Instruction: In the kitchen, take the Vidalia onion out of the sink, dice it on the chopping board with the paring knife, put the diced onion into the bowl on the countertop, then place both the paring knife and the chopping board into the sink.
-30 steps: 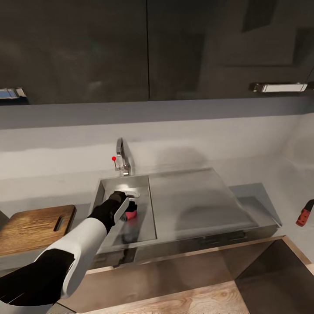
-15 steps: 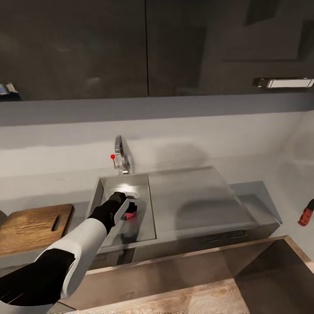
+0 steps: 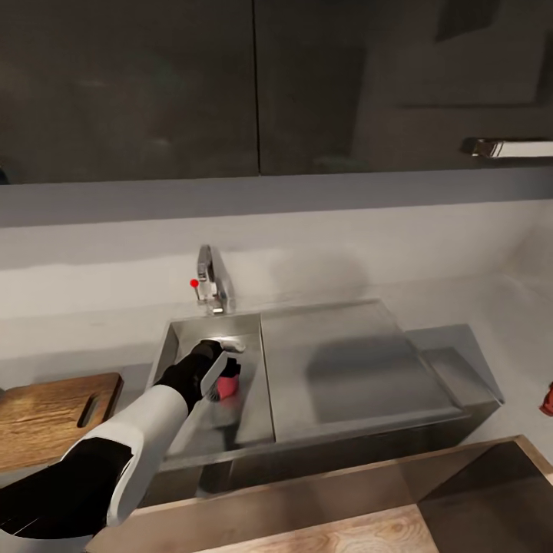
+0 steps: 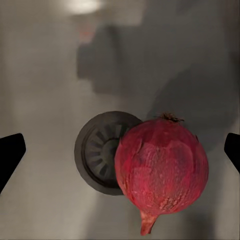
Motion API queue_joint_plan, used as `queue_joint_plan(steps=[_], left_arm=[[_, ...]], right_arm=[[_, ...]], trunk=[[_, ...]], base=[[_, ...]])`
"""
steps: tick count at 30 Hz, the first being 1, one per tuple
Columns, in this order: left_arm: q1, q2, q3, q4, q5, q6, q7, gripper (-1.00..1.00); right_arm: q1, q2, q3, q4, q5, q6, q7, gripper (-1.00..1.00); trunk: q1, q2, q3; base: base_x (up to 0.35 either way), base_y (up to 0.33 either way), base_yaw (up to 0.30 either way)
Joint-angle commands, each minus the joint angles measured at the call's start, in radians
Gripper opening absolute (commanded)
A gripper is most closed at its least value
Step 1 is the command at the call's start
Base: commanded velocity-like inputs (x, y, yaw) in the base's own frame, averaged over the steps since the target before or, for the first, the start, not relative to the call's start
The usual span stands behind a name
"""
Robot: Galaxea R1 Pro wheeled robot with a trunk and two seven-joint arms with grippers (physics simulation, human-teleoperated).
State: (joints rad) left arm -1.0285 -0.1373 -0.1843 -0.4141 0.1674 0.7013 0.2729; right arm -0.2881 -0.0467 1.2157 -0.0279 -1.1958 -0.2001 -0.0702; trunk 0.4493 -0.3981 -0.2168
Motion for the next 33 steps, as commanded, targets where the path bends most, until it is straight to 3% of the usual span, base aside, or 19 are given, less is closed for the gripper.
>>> queue_joint_plan(steps=[1, 33], left_arm=[[-0.001, 0.001, -0.007, 0.0, 0.011, 0.004, 0.008, 1.0], [-0.001, -0.004, -0.011, 0.065, 0.011, -0.03, 0.007, 1.0]], right_arm=[[0.0, 0.0, 0.009, -0.003, -0.006, -0.001, -0.006, 1.0], [0.0, 0.001, 0.01, -0.003, -0.006, -0.001, -0.008, 1.0]], trunk=[[0.001, -0.002, -0.002], [0.001, -0.002, -0.014]], base=[[0.06, 0.0, 0.0], [0.005, -0.012, 0.0]])
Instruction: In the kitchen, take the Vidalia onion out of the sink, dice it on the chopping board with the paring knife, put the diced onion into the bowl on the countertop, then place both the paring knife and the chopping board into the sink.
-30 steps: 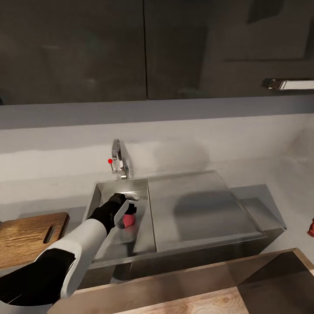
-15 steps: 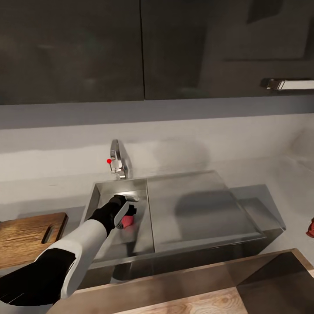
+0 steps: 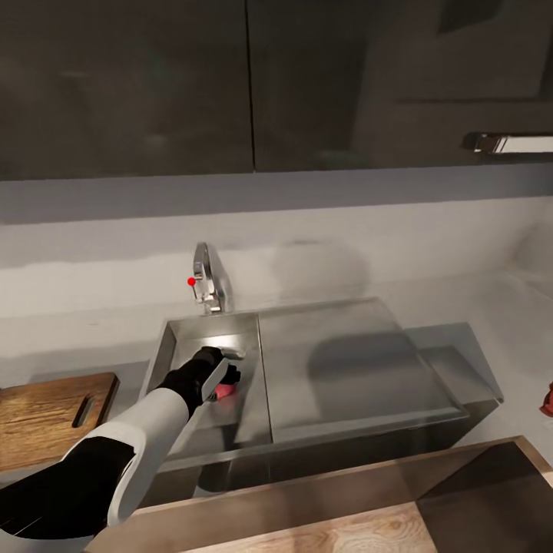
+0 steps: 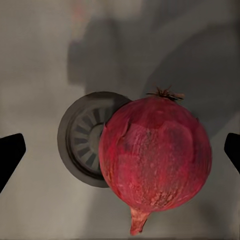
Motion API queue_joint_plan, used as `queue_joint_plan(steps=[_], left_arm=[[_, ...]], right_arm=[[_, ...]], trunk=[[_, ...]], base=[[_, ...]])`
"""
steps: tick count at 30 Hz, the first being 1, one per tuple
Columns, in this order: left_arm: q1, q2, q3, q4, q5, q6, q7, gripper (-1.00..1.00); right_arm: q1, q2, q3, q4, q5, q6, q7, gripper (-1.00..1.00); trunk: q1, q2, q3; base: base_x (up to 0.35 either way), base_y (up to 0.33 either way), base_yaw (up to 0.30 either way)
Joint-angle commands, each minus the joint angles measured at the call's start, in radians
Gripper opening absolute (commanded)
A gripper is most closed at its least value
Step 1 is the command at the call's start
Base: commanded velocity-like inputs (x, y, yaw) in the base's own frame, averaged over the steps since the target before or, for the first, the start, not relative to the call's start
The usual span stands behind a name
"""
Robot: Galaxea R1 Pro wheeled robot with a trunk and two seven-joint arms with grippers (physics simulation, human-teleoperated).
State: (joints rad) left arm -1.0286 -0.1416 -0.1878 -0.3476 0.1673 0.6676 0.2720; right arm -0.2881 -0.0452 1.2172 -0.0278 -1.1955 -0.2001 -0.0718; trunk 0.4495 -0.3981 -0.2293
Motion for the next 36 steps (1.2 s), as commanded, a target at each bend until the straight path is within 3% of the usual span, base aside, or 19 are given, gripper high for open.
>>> queue_joint_plan(steps=[1, 36], left_arm=[[-0.001, 0.001, -0.008, 0.0, 0.011, 0.004, 0.007, 1.0], [-0.001, -0.001, -0.01, 0.002, 0.011, 0.003, 0.007, 1.0]], right_arm=[[0.0, -0.001, 0.008, -0.003, -0.006, -0.001, -0.006, 1.0], [0.0, 0.001, 0.008, -0.003, -0.006, -0.001, -0.007, 1.0]], trunk=[[0.001, -0.002, -0.003], [0.001, -0.002, -0.03]], base=[[0.0, 0.0, 0.0], [0.0, 0.0, 0.0]])
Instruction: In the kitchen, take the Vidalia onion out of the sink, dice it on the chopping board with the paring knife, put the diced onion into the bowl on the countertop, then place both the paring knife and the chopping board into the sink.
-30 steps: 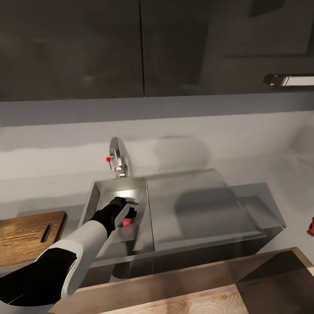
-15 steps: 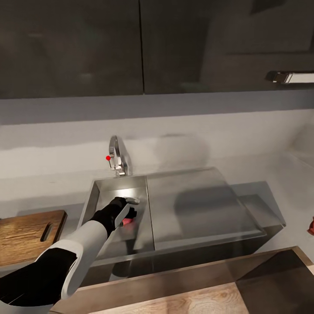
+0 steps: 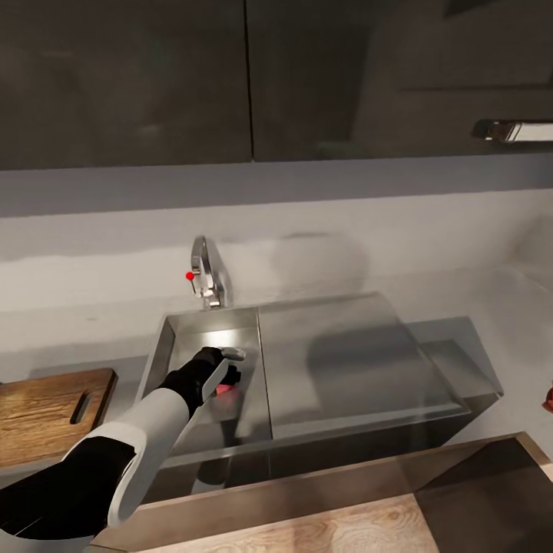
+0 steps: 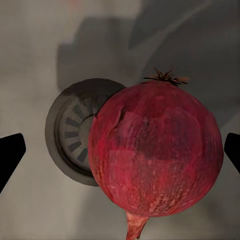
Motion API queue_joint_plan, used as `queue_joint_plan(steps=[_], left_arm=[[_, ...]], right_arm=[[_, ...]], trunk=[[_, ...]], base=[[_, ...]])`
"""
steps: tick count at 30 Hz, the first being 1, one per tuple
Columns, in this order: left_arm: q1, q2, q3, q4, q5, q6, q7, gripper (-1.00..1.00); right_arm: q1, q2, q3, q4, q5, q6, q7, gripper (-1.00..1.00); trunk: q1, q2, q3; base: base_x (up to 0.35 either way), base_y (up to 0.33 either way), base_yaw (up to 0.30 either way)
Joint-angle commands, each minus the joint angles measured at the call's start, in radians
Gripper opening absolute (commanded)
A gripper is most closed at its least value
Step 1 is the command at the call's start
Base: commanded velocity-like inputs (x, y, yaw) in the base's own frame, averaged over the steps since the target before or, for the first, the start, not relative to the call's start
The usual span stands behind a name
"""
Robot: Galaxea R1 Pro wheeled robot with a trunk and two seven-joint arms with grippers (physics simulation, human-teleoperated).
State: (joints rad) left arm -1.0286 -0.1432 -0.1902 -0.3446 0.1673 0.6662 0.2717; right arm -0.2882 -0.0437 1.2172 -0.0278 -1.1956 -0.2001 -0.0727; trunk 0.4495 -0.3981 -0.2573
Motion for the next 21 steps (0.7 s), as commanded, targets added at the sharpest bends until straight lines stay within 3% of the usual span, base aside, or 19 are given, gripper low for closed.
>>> queue_joint_plan(steps=[1, 21], left_arm=[[-0.001, 0.001, -0.007, -0.001, 0.011, 0.004, 0.007, 1.0], [-0.001, 0.003, -0.005, -0.001, 0.011, 0.004, 0.008, 1.0]], right_arm=[[0.0, -0.001, 0.008, -0.003, -0.006, -0.001, -0.006, 1.0], [0.0, -0.001, 0.008, -0.003, -0.006, -0.001, -0.006, 1.0]], trunk=[[0.001, -0.002, -0.003], [0.001, -0.002, -0.014]], base=[[0.0, 0.0, 0.0], [0.0, 0.0, 0.0]])
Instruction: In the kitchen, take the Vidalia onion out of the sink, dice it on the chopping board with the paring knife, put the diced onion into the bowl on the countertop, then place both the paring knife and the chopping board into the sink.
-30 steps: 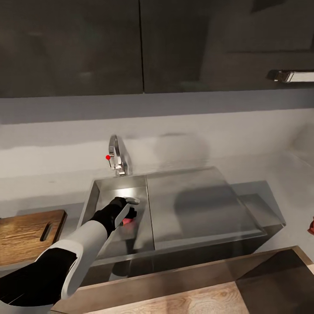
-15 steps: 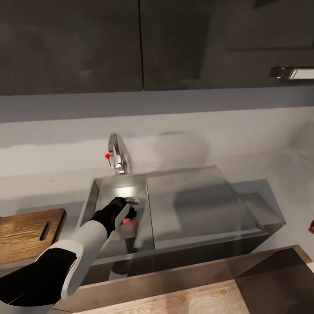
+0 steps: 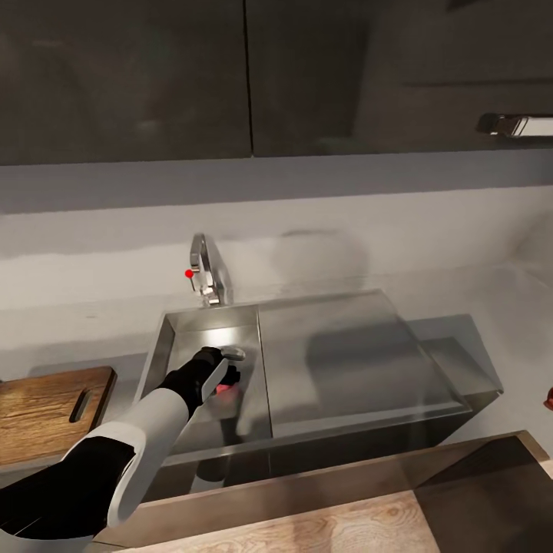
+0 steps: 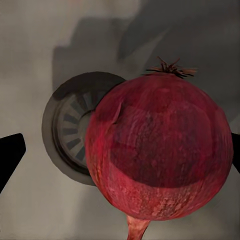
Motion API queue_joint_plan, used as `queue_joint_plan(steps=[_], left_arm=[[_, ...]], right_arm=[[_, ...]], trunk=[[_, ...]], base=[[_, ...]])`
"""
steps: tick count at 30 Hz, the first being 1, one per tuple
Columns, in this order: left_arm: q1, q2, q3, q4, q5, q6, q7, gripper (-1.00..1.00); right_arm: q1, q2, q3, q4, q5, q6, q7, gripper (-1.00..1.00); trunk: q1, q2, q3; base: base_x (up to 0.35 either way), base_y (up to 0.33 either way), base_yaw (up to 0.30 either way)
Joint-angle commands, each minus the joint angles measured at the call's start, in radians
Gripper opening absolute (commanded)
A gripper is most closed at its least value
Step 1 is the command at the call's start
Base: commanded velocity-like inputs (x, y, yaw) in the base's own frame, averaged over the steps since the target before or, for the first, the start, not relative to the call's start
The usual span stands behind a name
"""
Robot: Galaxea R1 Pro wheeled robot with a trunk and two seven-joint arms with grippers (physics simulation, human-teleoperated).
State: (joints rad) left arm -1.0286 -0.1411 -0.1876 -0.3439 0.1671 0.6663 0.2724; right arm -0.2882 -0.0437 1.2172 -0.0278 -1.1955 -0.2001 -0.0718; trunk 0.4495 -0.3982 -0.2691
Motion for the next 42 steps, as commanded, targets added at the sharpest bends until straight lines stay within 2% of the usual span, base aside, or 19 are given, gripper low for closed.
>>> queue_joint_plan(steps=[1, 12, 13, 29, 36, 42], left_arm=[[-0.001, 0.001, -0.007, -0.001, 0.011, 0.004, 0.007, 1.0], [-0.001, 0.001, -0.008, -0.003, 0.011, 0.004, 0.007, 1.0], [-0.001, 0.001, -0.008, -0.003, 0.011, 0.004, 0.007, -1.0], [-0.001, 0.001, -0.008, -0.003, 0.011, 0.005, 0.007, -1.0], [0.0, 0.002, -0.007, -0.008, 0.011, 0.006, 0.008, -1.0], [-0.001, 0.005, -0.006, -0.088, 0.011, 0.018, 0.012, -1.0]], right_arm=[[0.0, -0.001, 0.008, -0.003, -0.006, -0.001, -0.006, 1.0], [0.0, 0.001, 0.008, -0.003, -0.006, -0.001, -0.006, 1.0], [0.0, 0.001, 0.008, -0.003, -0.006, -0.001, -0.006, 1.0], [0.0, 0.001, 0.008, -0.003, -0.006, -0.001, -0.006, 1.0], [0.0, 0.001, 0.008, -0.003, -0.007, -0.001, -0.006, 1.0], [0.0, -0.001, 0.007, -0.004, -0.007, -0.003, -0.002, 1.0]], trunk=[[0.001, -0.002, -0.002], [0.001, -0.002, -0.002], [0.001, -0.002, -0.002], [0.001, -0.002, -0.001], [0.001, -0.002, 0.007], [0.001, -0.002, 0.017]], base=[[0.0, 0.0, 0.0], [0.0, 0.0, 0.0], [0.0, 0.0, 0.0], [0.0, 0.0, 0.0], [0.0, 0.0, 0.0], [0.0, 0.0, 0.0]])
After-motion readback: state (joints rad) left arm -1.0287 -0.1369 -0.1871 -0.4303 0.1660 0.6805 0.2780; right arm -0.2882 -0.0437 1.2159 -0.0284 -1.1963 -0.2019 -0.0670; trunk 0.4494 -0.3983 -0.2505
